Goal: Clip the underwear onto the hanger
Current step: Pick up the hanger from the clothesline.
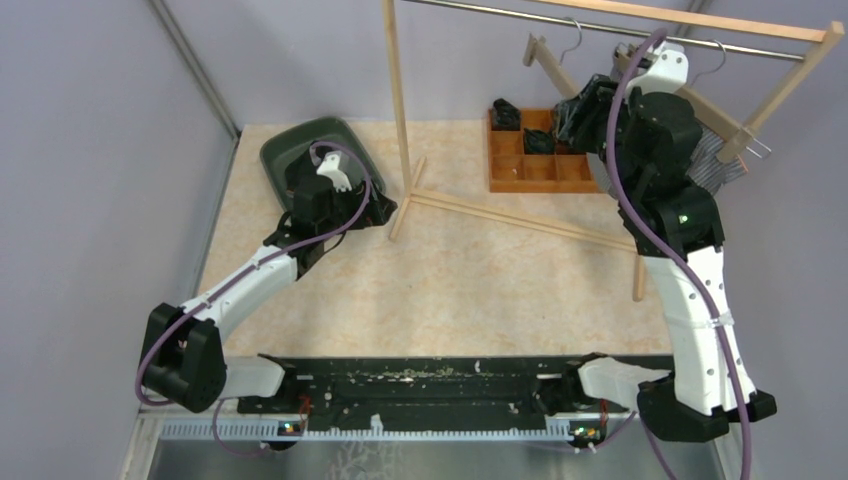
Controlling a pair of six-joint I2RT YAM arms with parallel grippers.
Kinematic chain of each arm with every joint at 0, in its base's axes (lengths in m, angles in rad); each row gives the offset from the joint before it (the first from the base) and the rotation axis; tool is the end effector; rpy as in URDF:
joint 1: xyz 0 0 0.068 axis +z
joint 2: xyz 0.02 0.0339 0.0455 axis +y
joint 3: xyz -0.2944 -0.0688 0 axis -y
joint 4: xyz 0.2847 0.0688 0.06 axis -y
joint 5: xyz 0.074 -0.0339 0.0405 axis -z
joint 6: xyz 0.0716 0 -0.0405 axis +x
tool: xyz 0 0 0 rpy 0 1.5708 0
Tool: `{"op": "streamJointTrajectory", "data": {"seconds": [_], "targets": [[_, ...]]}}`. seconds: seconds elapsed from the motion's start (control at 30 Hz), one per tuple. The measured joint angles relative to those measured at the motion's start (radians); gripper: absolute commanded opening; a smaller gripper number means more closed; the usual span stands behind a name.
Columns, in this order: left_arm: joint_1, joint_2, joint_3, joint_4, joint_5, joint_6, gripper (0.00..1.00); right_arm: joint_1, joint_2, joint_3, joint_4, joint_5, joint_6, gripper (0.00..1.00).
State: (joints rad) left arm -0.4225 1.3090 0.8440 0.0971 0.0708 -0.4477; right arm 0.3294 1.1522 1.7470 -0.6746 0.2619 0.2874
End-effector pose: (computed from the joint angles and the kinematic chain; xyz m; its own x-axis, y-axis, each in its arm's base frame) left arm 0.3271 -0.1526 0.2715 -0.4988 -0.2492 -0.8301 0.2810 0.8596 -0.4269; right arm 0.2380 0.0618 0.5803 -0.0917 0.2580 -0.9618 -0.0440 0.9639 0.2628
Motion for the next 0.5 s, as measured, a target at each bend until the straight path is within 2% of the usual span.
{"op": "streamJointTrajectory", "data": {"seconds": [0.27, 0.4, 0.5], "targets": [[0.000, 0.000, 0.000, 0.000, 0.000, 0.000, 1.00, 0.000, 0.003, 0.059, 0.001, 0.015, -0.013, 0.52], [0.000, 0.000, 0.000, 0.000, 0.000, 0.000, 1.00, 0.000, 0.002, 0.076, 0.002, 0.020, -0.020, 0.38], [0.000, 0.000, 0.000, 0.000, 0.000, 0.000, 1.00, 0.000, 0.005, 0.080, -0.002, 0.024, -0.024, 0.35]]}}
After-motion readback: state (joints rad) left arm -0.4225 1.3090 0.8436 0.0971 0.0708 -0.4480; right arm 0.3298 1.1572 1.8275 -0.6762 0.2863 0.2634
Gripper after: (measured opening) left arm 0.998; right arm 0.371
